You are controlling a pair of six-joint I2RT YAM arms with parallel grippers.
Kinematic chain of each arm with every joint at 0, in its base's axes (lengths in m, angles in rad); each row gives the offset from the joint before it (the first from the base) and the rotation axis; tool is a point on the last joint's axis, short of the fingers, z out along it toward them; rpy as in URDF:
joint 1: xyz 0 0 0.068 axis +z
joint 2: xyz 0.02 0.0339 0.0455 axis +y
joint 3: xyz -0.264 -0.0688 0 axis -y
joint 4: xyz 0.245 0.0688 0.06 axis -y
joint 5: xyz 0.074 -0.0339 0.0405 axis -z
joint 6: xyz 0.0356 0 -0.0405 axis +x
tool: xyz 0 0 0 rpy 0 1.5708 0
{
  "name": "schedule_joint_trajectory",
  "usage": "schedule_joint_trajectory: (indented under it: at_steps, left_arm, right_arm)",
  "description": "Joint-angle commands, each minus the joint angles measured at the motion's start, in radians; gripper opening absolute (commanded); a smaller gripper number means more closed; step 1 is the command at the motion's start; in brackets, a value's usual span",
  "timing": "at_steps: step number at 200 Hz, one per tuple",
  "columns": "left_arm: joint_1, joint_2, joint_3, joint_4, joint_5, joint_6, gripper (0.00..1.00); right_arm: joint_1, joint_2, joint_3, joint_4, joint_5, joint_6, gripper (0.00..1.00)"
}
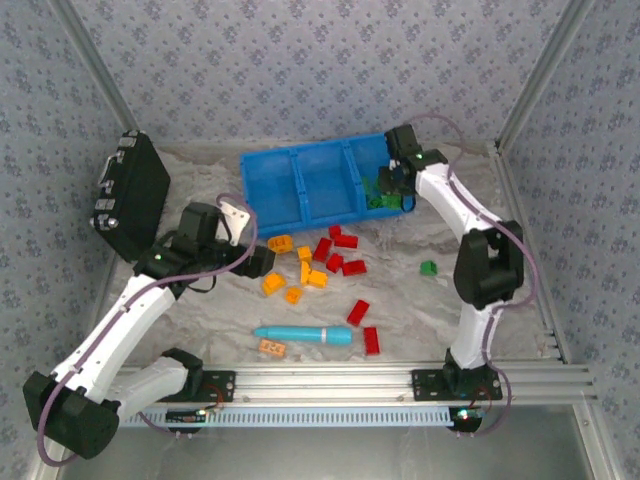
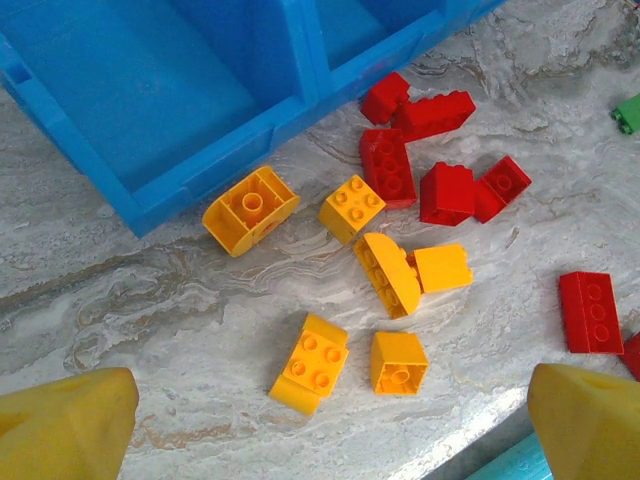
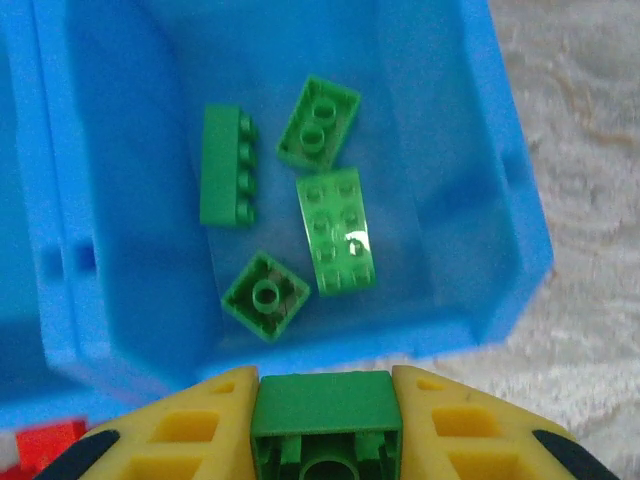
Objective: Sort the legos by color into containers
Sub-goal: Place the lego in the container, then pick up the lego from the middle-right of the table.
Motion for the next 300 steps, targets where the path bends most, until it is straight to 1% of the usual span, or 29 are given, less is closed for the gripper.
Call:
schedule_joint_trajectory:
  at_steps: [1, 36, 49, 69, 95, 125, 136, 169, 211, 218, 229, 245, 263, 269, 285, 300]
  left_arm:
    - [0.007, -0.003, 0.042, -0.028, 0.028, 0.025, 1.0]
    - [0.009, 0.032, 0.067, -0.041, 0.065, 0.042, 1.0]
    - [0.009, 0.046, 0.076, -0.075, 0.071, 0.049, 1.0]
    - [0.01, 0.051, 0.072, -0.074, 0.073, 0.053, 1.0]
    - [0.01, 0.062, 0.072, -0.07, 0.078, 0.06, 1.0]
    - [0.01, 0.073, 0.081, -0.069, 0.082, 0.063, 1.0]
    - [0.01, 0.07, 0.081, -0.065, 0.084, 0.063, 1.0]
    - [0.01, 0.037, 0.075, -0.055, 0.09, 0.057, 1.0]
    - [0.009, -0.016, 0.054, -0.053, 0.101, 0.043, 1.0]
    - [0.009, -0.025, 0.048, -0.052, 0.103, 0.042, 1.0]
    - [0.009, -0.035, 0.042, -0.053, 0.103, 0.043, 1.0]
    - [0.009, -0.053, 0.034, -0.052, 0.098, 0.043, 1.0]
    - [0.009, -0.069, 0.021, -0.053, 0.102, 0.041, 1.0]
    - [0.009, -0.071, 0.02, -0.024, 0.108, 0.041, 1.0]
    - [0.009, -0.064, 0.024, -0.021, 0.124, 0.039, 1.0]
    - [0.008, -0.055, 0.038, -0.027, 0.138, 0.031, 1.0]
  right_arm:
    - [-0.012, 0.122, 0.152, -0.065, 0.017, -0.051, 0.32]
    - [-0.027, 0.319, 0.404, -0.107, 0.009, -0.057, 0.32]
    - [-0.03, 0.378, 0.473, -0.117, 0.008, -0.056, 0.33]
    - [-0.035, 0.444, 0.554, -0.133, 0.002, -0.053, 0.35]
    - [-0.038, 0.467, 0.579, -0.139, -0.01, -0.047, 0.4]
    - [-0.035, 0.419, 0.531, -0.138, -0.011, -0.051, 0.5]
    - [-0.035, 0.379, 0.486, -0.125, -0.01, -0.056, 0.53]
    - [-0.033, 0.206, 0.302, -0.093, 0.006, -0.065, 0.51]
    - [-0.06, -0.129, -0.115, -0.04, 0.009, -0.018, 0.52]
    - [-0.069, -0.184, -0.19, -0.035, 0.004, -0.004, 0.54]
    - [-0.081, -0.261, -0.308, -0.026, -0.012, 0.014, 0.61]
    - [-0.097, -0.354, -0.473, -0.03, -0.036, 0.049, 0.69]
    - [-0.112, -0.457, -0.655, -0.012, -0.041, 0.093, 0.74]
    - [-0.119, -0.488, -0.699, -0.005, -0.042, 0.105, 0.75]
    - [-0.135, -0.552, -0.787, 0.012, -0.059, 0.133, 0.78]
    - [-0.148, -0.595, -0.835, 0.014, -0.072, 0.149, 0.8]
